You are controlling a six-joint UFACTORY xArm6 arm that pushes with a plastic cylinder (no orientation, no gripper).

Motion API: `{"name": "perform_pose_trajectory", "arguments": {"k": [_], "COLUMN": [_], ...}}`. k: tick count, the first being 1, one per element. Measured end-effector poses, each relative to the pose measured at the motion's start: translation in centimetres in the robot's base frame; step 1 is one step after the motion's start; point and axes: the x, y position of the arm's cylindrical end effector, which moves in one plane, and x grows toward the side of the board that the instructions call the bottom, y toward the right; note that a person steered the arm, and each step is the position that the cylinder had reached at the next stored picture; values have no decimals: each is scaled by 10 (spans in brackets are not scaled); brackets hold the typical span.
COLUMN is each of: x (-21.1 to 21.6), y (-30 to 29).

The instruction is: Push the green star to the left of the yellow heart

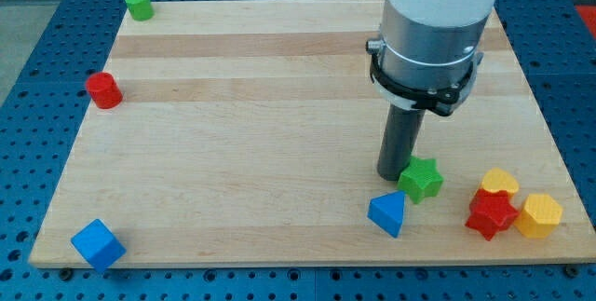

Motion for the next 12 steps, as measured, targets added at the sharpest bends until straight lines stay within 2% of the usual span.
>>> {"name": "perform_pose_trajectory", "arguments": {"k": [4,7,8,11,12], "x": [0,0,0,2,36], "y": [42,46,38,-60,-72]}}
